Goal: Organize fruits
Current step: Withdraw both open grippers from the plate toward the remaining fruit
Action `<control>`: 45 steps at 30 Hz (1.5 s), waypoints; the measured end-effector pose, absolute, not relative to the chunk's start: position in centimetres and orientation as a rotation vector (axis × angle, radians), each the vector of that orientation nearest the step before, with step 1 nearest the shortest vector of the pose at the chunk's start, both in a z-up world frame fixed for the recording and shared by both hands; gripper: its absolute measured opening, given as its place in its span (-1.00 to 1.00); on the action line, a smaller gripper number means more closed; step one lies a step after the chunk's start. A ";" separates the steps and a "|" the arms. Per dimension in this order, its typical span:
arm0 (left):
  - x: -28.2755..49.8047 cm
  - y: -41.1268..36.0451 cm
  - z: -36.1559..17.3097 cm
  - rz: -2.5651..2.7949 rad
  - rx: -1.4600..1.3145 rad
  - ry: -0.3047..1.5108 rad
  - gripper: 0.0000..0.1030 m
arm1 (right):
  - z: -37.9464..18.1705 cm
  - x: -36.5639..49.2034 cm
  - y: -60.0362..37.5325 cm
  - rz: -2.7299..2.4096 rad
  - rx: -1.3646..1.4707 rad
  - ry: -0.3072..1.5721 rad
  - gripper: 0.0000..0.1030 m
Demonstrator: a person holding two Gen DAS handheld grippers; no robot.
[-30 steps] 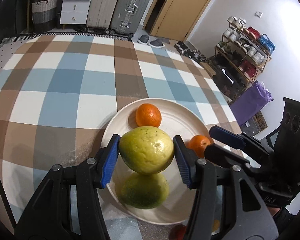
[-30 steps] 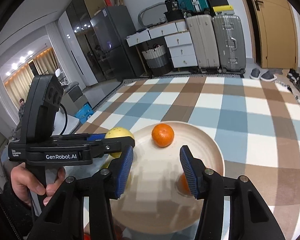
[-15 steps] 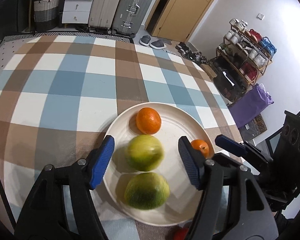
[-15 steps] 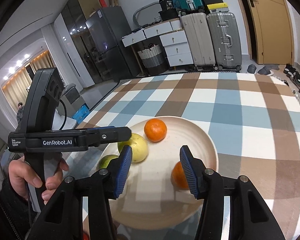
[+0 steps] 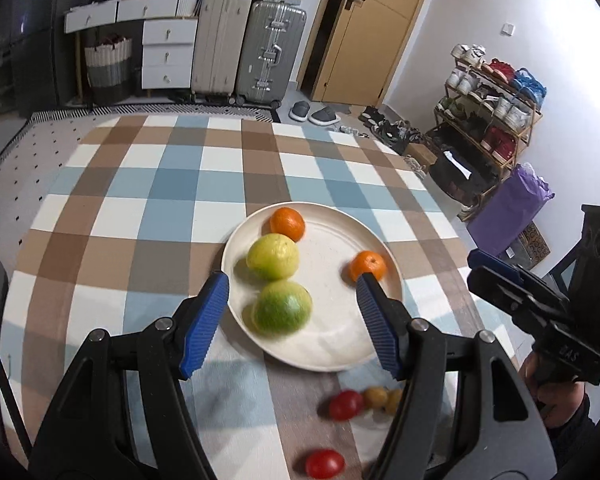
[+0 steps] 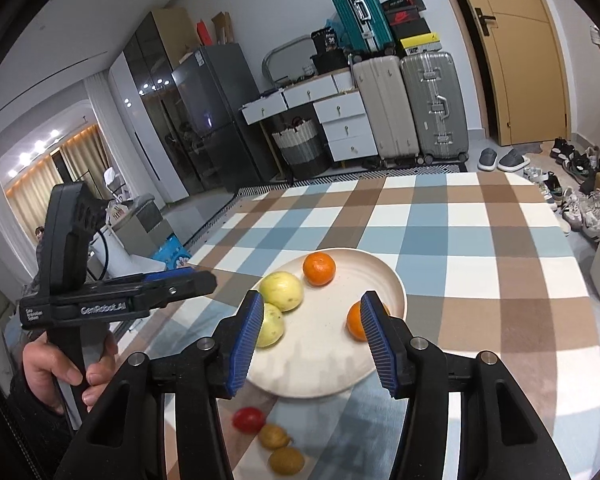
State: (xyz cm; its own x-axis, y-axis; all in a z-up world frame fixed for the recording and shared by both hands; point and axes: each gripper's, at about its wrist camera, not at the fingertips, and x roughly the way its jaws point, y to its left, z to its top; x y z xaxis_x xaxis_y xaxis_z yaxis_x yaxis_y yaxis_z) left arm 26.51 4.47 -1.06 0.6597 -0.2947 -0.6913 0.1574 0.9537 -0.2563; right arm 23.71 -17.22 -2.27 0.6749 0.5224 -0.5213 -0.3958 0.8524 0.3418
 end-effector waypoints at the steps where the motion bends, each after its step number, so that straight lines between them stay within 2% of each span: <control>1: 25.8 4.4 -0.7 -0.252 -0.178 0.803 0.23 | -2.0 23.2 -17.3 0.520 0.208 0.644 0.02; 3: 24.1 4.1 0.1 -0.246 -0.163 0.783 0.23 | -1.6 22.1 -17.4 0.520 0.208 0.632 0.03; 6: 22.1 3.7 0.7 -0.235 -0.155 0.768 0.24 | -0.9 20.4 -17.5 0.517 0.208 0.611 0.17; 14: 17.3 3.3 1.5 -0.229 -0.156 0.743 0.28 | 0.4 16.4 -17.0 0.539 0.201 0.559 0.21; 16: 16.3 3.3 1.6 -0.228 -0.156 0.733 0.36 | 0.6 15.6 -17.0 0.538 0.198 0.547 0.33; 18: 15.0 3.3 1.7 -0.216 -0.155 0.716 0.48 | 0.7 14.7 -16.9 0.541 0.198 0.538 0.35; 23: 13.1 3.3 1.5 -0.213 -0.156 0.708 0.49 | 0.4 12.6 -16.6 0.549 0.190 0.534 0.35; 26: 12.1 3.2 1.2 -0.207 -0.157 0.707 0.55 | 0.1 11.5 -16.6 0.545 0.187 0.539 0.35; 30: 10.1 3.1 0.6 -0.211 -0.174 0.700 0.56 | -0.5 10.0 -16.8 0.533 0.176 0.536 0.46; 38: 7.7 2.4 -1.8 -0.208 -0.178 0.726 0.59 | -2.5 7.5 -17.5 0.497 0.178 0.573 0.47; 42: 6.7 2.2 -3.4 -0.212 -0.186 0.755 0.60 | -3.6 6.7 -17.6 0.475 0.165 0.592 0.58; 45: 6.3 2.2 -4.4 -0.212 -0.196 0.772 0.60 | -4.6 6.1 -17.7 0.473 0.168 0.614 0.58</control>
State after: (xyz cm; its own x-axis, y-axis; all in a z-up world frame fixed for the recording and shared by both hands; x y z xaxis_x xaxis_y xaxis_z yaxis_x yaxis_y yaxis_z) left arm 6.29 2.18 -4.40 0.6971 -0.2603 -0.6680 0.1171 0.9606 -0.2521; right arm 6.12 -17.67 -4.63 0.7150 0.4739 -0.5140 -0.3758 0.8805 0.2891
